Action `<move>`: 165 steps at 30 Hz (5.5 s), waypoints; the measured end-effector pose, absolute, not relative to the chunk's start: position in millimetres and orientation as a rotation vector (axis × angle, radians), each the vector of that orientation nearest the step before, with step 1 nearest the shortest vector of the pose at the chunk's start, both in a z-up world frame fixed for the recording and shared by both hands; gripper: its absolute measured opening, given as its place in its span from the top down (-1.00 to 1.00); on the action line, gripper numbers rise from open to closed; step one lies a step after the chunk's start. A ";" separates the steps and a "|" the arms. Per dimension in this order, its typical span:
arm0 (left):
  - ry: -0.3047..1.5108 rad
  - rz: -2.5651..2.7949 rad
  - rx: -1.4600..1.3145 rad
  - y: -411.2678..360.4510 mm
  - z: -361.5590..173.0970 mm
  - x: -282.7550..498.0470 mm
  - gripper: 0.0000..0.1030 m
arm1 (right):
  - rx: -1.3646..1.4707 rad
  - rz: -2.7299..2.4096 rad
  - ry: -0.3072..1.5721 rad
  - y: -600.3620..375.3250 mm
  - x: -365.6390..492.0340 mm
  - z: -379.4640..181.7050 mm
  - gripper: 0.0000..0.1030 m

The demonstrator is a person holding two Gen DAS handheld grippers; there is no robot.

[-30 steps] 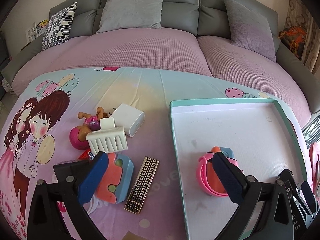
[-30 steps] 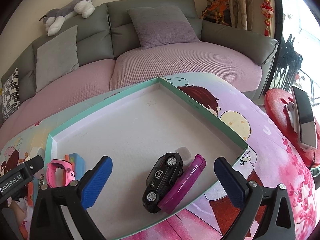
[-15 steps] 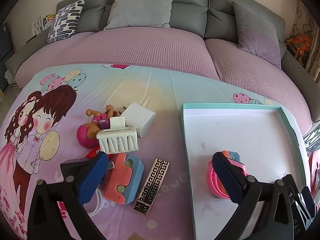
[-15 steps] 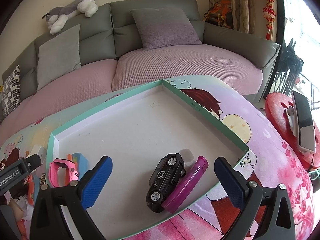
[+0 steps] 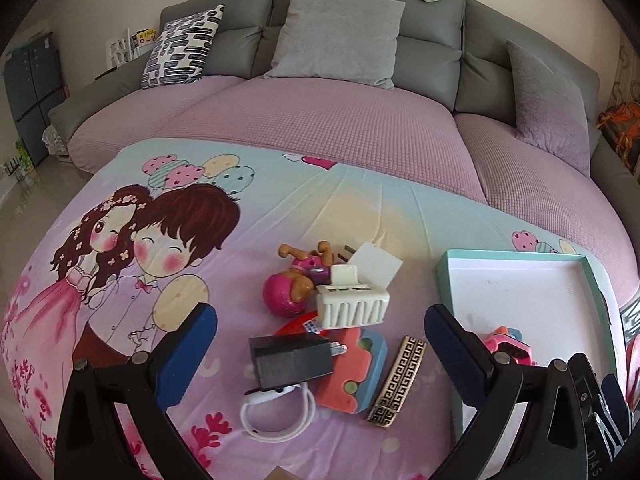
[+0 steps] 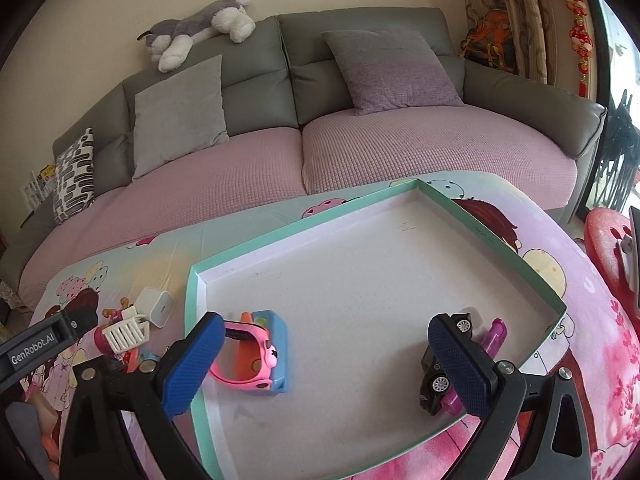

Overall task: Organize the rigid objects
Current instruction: 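Withdraw both open tools from the tray toward the remaining toys, then grasp the black charger with the right tool while the left tool approaches the white watch band, then lift the charger toward the tray with the right tool while the left tool grasps the white watch band, then carry the white watch band into the tray and release it while the right tool releases the charger there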

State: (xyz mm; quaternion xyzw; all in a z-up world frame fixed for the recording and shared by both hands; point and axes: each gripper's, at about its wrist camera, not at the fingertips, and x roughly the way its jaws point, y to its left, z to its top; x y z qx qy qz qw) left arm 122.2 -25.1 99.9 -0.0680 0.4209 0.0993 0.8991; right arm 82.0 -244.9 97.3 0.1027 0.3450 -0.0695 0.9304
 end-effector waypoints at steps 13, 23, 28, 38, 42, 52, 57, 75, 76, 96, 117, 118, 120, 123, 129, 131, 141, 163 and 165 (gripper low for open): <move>0.887 0.417 -0.242 79.1 93.3 85.8 -1.00 | 0.162 0.027 0.743 -170.8 91.1 85.7 -1.00; 0.935 0.462 -0.288 116.4 73.2 71.8 -1.00 | 0.091 0.151 0.779 -111.8 94.5 72.2 -1.00; 0.961 0.453 -0.318 122.5 62.1 73.5 -1.00 | 0.058 0.190 0.785 -96.1 93.8 66.7 -1.00; 1.005 0.455 -0.353 132.7 43.5 77.8 -1.00 | 0.068 0.289 0.786 -69.7 96.9 56.7 -1.00; 1.032 0.458 -0.378 138.4 33.0 78.7 -1.00 | 0.068 0.298 0.789 -63.9 100.3 53.4 -0.96; 1.046 0.447 -0.403 145.6 24.9 80.8 -1.00 | 0.048 0.336 0.782 -45.6 102.7 48.2 -0.63; 1.047 0.449 -0.414 149.7 23.5 80.2 -1.00 | 0.048 0.334 0.784 -42.5 103.6 45.6 -0.32; 1.039 0.370 -0.379 125.9 33.5 88.8 -1.00 | 0.096 0.310 0.743 -73.8 95.3 71.6 -0.11; 1.037 0.361 -0.376 123.9 34.5 89.5 -1.00 | 0.099 0.296 0.737 -78.7 94.9 74.2 -0.11; 1.081 0.063 -0.206 38.2 39.2 102.1 -1.00 | 0.184 0.087 0.718 -159.9 88.1 94.1 -0.11; 1.141 0.048 0.053 -2.0 19.9 97.3 -0.46 | 0.250 0.057 0.742 -181.0 88.1 90.6 -0.11; 1.140 0.043 0.052 -1.6 19.9 97.2 -0.39 | 0.253 0.055 0.742 -181.9 88.2 90.5 -0.11; 1.126 0.037 0.047 -1.3 23.0 97.0 -0.11 | 0.258 0.054 0.744 -183.0 88.2 90.5 -0.11; 1.110 0.054 0.061 -1.0 26.6 96.0 -0.03 | 0.263 0.052 0.743 -184.5 88.0 91.0 -0.11; 1.070 0.079 0.025 10.5 39.9 94.5 -0.02 | 0.276 0.048 0.726 -187.9 85.0 94.6 -0.11; 1.033 0.082 0.001 14.1 51.4 91.4 -0.02 | 0.283 0.044 0.711 -190.8 82.8 98.3 -0.11; 0.889 0.011 -0.047 -3.7 99.4 87.9 -0.02 | 0.319 -0.039 0.652 -223.8 73.9 111.4 -0.11; 0.883 -0.343 0.140 -163.7 100.8 91.6 -0.03 | 0.386 -0.295 0.580 -325.0 50.5 110.5 -0.11; 0.901 -0.362 0.149 -171.4 95.3 90.5 -0.03 | 0.384 -0.291 0.585 -325.9 51.9 108.6 -0.11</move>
